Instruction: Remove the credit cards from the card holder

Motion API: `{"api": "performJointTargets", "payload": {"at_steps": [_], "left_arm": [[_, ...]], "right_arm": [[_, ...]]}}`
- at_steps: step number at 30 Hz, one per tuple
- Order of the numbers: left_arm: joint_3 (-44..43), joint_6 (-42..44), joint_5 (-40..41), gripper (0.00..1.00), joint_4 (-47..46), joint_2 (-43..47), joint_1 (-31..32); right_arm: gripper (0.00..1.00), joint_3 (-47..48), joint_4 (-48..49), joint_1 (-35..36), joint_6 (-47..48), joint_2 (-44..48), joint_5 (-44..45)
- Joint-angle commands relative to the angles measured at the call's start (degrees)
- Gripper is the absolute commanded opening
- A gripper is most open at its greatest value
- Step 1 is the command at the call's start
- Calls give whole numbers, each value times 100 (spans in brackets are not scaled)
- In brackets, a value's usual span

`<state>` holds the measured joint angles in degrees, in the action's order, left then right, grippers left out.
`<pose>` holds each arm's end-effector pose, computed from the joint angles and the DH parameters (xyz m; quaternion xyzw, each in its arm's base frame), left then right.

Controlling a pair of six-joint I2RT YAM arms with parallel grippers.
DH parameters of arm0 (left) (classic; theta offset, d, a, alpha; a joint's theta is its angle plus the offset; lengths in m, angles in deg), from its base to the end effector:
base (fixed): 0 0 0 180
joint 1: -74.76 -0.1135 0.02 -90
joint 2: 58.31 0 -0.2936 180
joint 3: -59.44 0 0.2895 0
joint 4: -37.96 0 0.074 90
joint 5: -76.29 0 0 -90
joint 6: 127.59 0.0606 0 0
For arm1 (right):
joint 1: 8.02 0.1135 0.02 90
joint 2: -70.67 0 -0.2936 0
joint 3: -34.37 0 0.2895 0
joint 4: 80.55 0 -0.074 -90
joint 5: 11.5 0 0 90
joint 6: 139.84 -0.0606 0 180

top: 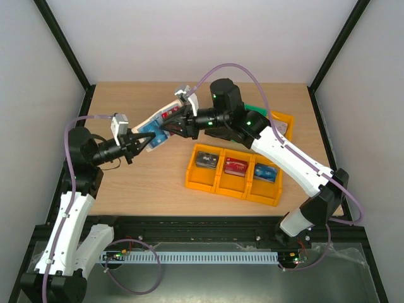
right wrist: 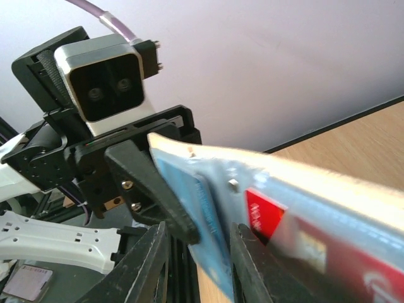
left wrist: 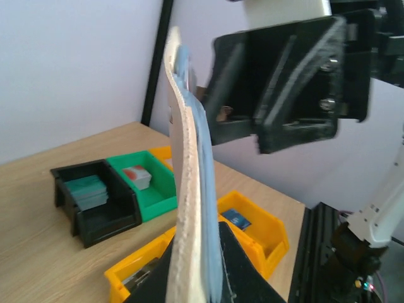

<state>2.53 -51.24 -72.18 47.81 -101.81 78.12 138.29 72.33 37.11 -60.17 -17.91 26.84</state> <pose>0.1908 -0.0629 0.3893 0.3009 0.6271 -0.4248 0.5794 0.2493 0.3178 0.4608 -0.4711 0.5843 0.5634 0.3453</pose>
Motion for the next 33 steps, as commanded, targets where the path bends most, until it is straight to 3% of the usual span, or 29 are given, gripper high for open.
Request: {"api": "performJointTargets", "payload": {"at_steps": [1,10,20,26,33], "left_arm": [[-215,160,-700,2,-413,93,57],[-208,38,-793,2,-733,81,86],[-199,187,-996,2,-848,103,182],[-233,653,-1137,2,-524,112,250],[-243,738,-1183,2,-504,97,331]], "right_arm": [[27,-63,184,-39,109,14,-180],[16,-108,-77,-30,364,-39,-552],[4,-381,-160,53,687,75,86],[6,-319,-68,215,939,114,555],[12,-302,133,401,1019,69,439]]}}
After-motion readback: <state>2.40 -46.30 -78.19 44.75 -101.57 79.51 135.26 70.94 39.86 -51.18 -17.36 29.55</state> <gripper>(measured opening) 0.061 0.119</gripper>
